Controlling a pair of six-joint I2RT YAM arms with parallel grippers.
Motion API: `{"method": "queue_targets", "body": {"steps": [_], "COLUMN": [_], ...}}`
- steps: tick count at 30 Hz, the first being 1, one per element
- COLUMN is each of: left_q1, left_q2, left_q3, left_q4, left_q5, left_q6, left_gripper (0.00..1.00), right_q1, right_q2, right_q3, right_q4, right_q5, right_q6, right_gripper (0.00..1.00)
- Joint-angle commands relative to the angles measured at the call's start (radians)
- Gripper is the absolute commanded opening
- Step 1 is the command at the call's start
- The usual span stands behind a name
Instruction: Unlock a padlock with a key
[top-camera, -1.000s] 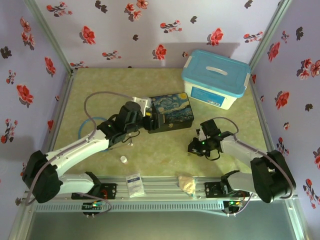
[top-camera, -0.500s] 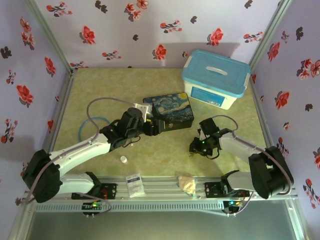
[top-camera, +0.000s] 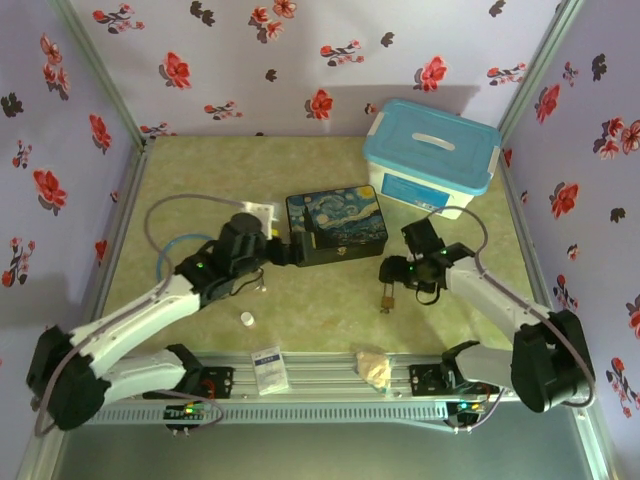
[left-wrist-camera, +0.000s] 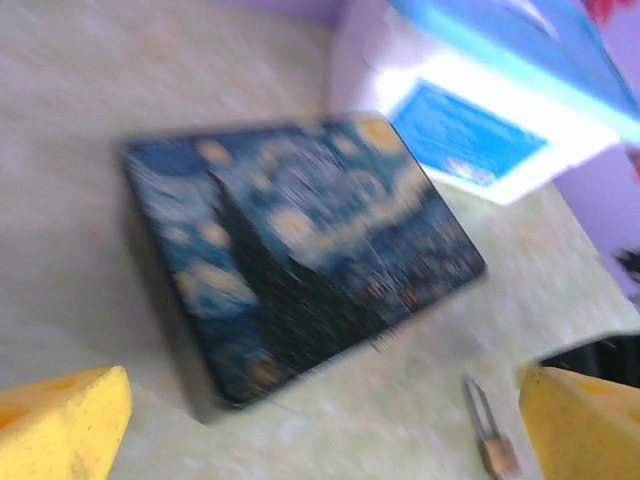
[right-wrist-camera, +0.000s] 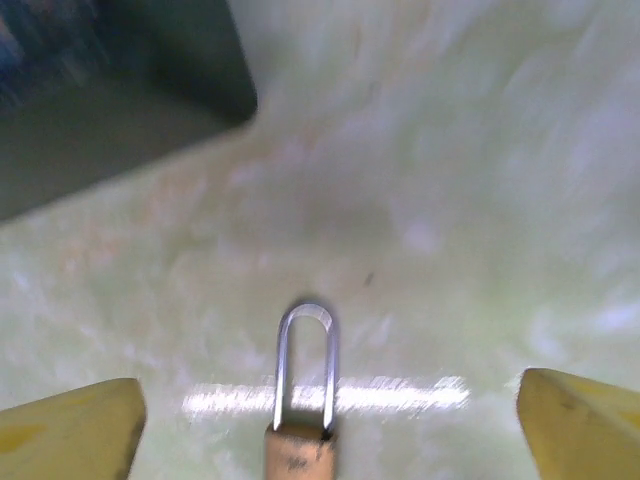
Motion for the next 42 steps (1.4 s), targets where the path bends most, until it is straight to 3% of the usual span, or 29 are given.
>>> {"method": "queue_targets", "body": {"steps": [1, 4, 8, 13, 16, 17, 21, 26, 32, 36, 39, 42], "left_q1": [0.130, 0.305, 0.495, 0.544, 0.594, 0.600, 0.627, 0.698, 0.708, 0.708, 0.709, 0.704], "left_q2": [-0.069, -0.065, 0.030, 0.144, 0.187, 0.206, 0.269, 0.345, 0.535, 0.536, 0.535, 0.538], "left_q3": [-0.061, -0.108, -0.168, -0.234, -0.321, -0.359, -0.354, -0.364, -0.417, -0.398, -0.395, -0.396], "left_q4": [-0.065, -0.030, 0.074, 0.209, 0.379, 0.479, 0.590, 0.773, 1.078, 1.044, 1.036, 1.040], "left_q5": [-0.171, -0.192, -0.193, -0.315, -0.288, -0.273, -0.246, -0.182, -0.097, -0.096, -0.096, -0.103], "left_q6": [0.149, 0.238, 0.303, 0.430, 0.450, 0.481, 0.500, 0.438, 0.474, 0.475, 0.474, 0.478], "left_gripper": [1.00, 1.00, 1.00, 1.00, 1.00, 1.00, 1.00, 1.00, 0.99, 1.00, 1.00, 1.00], "right_q1": [-0.017, -0.057, -0.177, -0.232, -0.281, -0.294, -0.315, -0.321, -0.329, -0.345, -0.358, -0.379], "right_q2": [-0.055, -0.066, -0.092, -0.188, -0.189, -0.174, -0.055, 0.130, 0.287, 0.420, 0.384, 0.394], "right_q3": [0.043, -0.008, -0.110, -0.366, -0.440, -0.467, -0.515, -0.497, -0.423, -0.426, -0.359, -0.367], "right_q4": [0.030, 0.184, 0.396, 0.804, 0.938, 1.001, 1.240, 1.484, 1.520, 1.667, 1.479, 1.513], "right_q5": [0.300, 0.434, 0.401, 0.401, 0.390, 0.372, 0.349, 0.339, 0.324, 0.324, 0.307, 0.268], "right_q6": [-0.114, -0.207, -0.245, -0.398, -0.398, -0.387, -0.393, -0.427, -0.461, -0.450, -0.423, -0.414], "right_gripper": [0.99, 0.99, 0.99, 0.99, 0.99, 0.99, 0.99, 0.99, 0.99, 0.99, 0.99, 0.99]}}
